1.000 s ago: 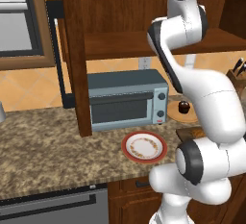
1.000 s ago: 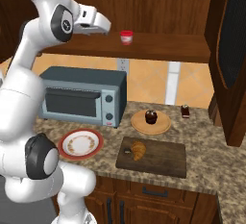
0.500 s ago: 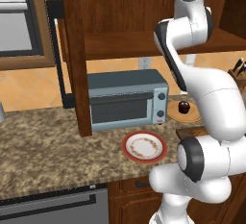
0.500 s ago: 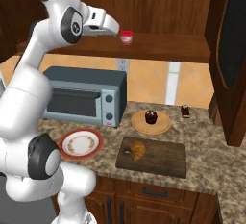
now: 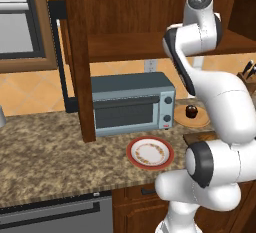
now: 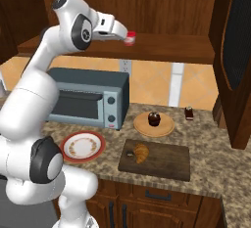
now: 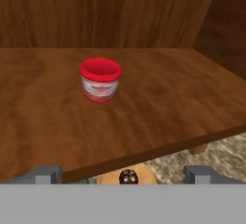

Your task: From the different types of pastries on the counter, select a croissant and place it on the cutting board. Then retrieve a jar of jam from the cabinet and place it alongside the croissant on the cutting board.

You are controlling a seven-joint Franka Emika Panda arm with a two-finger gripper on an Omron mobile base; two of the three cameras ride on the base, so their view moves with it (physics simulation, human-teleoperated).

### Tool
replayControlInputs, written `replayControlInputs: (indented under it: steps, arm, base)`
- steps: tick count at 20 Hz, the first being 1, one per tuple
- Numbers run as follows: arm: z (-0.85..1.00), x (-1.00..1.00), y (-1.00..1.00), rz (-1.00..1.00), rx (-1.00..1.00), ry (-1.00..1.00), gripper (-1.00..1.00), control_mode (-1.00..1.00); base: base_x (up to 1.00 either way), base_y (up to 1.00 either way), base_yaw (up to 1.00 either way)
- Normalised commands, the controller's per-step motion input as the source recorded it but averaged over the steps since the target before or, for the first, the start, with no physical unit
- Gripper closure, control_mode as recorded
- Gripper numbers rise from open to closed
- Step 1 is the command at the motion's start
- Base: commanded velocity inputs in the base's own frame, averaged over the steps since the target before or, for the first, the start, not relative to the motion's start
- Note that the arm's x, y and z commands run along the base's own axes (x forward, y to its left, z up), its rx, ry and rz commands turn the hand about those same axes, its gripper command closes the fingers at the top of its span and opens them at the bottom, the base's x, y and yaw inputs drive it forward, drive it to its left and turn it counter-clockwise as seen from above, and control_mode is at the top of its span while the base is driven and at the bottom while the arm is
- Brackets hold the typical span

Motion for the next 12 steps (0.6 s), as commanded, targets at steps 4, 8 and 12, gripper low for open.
replayControlInputs:
  steps: [4,8,12]
  arm:
    - [-0.22,0.34,0.00,0.00,0.00,0.00,-1.00,-1.00]
    - [-0.11,0.45,-0.04,-0.01,0.00,0.00,-1.00,-1.00]
    - [0.00,0.42,-0.12,-0.06,0.01,0.00,-1.00,-1.00]
  base:
    - [0.00,0.00,0.00]
    - [0.00,0.00,0.00]
    - [0.00,0.00,0.00]
